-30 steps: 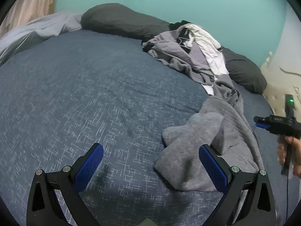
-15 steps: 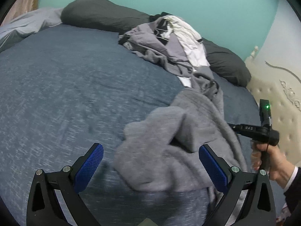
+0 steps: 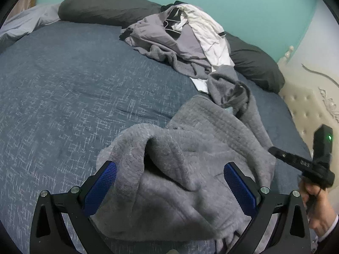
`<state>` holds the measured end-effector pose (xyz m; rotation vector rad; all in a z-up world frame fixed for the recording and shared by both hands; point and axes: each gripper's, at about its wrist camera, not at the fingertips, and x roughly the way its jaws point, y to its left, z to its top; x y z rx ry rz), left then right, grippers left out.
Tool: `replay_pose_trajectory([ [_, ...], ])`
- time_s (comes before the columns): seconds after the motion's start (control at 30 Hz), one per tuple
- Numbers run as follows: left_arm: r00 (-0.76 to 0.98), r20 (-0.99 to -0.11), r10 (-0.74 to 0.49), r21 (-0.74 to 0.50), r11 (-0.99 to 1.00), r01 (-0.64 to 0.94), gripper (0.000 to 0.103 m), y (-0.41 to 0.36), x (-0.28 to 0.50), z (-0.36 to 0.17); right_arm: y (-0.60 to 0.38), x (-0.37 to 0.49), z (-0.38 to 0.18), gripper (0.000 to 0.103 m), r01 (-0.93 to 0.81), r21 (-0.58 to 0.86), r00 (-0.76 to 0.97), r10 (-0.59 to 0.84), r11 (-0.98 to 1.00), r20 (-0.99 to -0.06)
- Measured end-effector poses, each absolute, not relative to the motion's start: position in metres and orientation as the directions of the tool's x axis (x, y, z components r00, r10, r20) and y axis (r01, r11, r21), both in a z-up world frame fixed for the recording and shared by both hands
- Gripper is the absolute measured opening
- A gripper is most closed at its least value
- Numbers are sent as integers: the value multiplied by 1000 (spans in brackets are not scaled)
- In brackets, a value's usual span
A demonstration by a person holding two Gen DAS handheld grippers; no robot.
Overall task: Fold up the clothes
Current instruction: 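Grasp the grey sweater with the right gripper while the left gripper grasps another part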
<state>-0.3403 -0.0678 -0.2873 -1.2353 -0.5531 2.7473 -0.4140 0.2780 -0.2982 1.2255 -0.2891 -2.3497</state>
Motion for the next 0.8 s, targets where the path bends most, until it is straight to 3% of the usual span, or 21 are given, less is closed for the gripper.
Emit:
replay_pose_trajectory([
  [0.07, -666, -718, 201, -334, -940, 76, 98, -67, -346, -288, 277, -413, -302, 5, 313, 394, -487, -502, -864, -715],
  [0.2, -631, -756, 176, -276, -959, 63, 75, -63, -357, -296, 280, -411, -307, 5, 309, 410, -485, -513, -858, -708],
  [0.33, -615, -771, 166, -242, -969, 42, 61, -64, -363, -301, 281, -410, -309, 5, 307, 420, -484, -520, -854, -704],
  [0.5, -606, -782, 145, -211, -977, 39, 34, -66, -366, -302, 282, -408, -310, 5, 307, 419, -487, -520, -854, -702],
  [0.7, -612, -781, 124, -183, -982, 35, 11, -73, -362, -298, 280, -403, -303, 5, 315, 409, -495, -516, -857, -700],
  [0.8, -618, -778, 112, -167, -985, 32, 8, -76, -360, -292, 280, -401, -299, 5, 319, 404, -501, -514, -857, -696],
])
